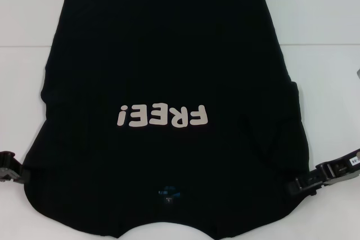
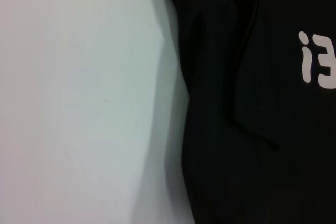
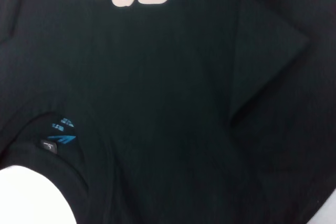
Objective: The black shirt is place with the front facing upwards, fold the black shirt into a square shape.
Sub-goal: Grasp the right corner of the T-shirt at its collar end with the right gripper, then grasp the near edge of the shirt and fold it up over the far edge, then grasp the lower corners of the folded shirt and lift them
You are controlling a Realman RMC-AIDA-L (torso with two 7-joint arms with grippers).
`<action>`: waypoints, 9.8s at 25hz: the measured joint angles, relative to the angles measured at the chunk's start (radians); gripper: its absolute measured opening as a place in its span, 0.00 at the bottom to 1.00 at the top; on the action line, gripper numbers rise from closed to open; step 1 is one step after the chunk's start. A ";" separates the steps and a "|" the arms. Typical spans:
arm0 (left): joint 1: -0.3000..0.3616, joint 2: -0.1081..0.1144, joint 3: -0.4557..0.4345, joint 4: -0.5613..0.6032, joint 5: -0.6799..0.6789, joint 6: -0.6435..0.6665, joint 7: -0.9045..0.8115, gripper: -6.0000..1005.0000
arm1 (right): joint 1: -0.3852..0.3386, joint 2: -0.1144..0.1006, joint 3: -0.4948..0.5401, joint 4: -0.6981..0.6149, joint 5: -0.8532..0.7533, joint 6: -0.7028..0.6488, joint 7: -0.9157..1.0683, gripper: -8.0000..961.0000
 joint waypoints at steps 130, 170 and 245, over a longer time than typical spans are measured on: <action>-0.096 -0.163 -0.333 -0.298 -0.678 -0.681 0.531 0.04 | 0.011 0.082 0.233 0.160 0.527 0.729 -0.528 0.17; 0.019 -0.011 -0.028 -0.180 -0.383 -0.404 0.114 0.77 | -0.269 0.110 0.068 0.121 0.570 0.061 -1.184 0.94; -0.008 -0.005 0.100 -0.182 -0.354 -0.320 0.143 0.04 | -0.009 -0.100 0.064 -0.106 0.054 0.181 0.064 0.93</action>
